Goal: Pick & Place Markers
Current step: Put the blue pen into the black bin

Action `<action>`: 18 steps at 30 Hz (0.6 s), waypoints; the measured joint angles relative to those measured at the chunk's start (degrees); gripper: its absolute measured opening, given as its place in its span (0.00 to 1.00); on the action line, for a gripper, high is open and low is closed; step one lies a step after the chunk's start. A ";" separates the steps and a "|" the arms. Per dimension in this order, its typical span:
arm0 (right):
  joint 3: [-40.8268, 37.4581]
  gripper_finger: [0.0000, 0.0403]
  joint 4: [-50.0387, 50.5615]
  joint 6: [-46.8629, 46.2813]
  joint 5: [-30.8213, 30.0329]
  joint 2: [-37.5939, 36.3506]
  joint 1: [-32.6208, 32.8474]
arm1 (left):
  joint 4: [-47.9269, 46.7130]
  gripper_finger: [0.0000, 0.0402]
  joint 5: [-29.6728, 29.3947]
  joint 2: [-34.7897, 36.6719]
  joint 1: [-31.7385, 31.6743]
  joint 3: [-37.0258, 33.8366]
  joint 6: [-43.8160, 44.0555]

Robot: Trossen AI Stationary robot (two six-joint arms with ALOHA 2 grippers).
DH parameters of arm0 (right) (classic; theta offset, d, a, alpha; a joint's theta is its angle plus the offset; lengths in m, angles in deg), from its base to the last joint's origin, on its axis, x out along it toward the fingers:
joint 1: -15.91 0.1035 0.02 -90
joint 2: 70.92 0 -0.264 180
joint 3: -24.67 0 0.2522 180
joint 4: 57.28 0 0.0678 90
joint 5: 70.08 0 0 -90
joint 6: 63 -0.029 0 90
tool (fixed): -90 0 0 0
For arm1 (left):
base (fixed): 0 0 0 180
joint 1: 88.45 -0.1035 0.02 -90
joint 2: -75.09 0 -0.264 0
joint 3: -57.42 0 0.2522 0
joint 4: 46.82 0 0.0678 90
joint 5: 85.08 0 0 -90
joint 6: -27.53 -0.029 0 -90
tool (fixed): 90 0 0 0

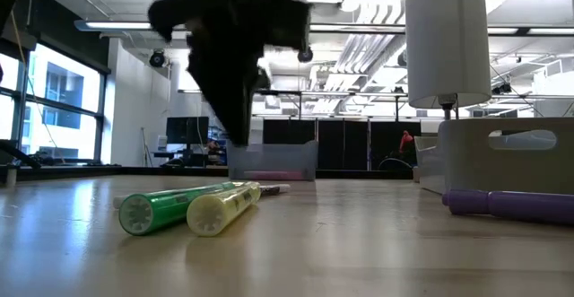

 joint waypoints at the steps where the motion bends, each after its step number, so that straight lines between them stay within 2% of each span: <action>1: 0.00 0.00 -0.71 -1.46 0.83 0.27 -0.13 | -0.03 0.04 -0.51 1.19 0.00 -0.13 -0.34; 9: 3.16 0.00 -0.35 -11.92 10.58 5.35 1.53 | 1.85 0.04 -2.63 13.75 0.39 -10.75 -1.11; 14: 3.68 0.00 2.30 -12.42 11.23 6.65 -0.67 | 4.35 0.04 -2.82 21.72 0.70 -18.69 1.10; 18: 2.73 0.00 2.94 -11.12 9.51 6.74 -4.08 | 5.25 0.04 -2.90 25.07 0.70 -21.65 3.35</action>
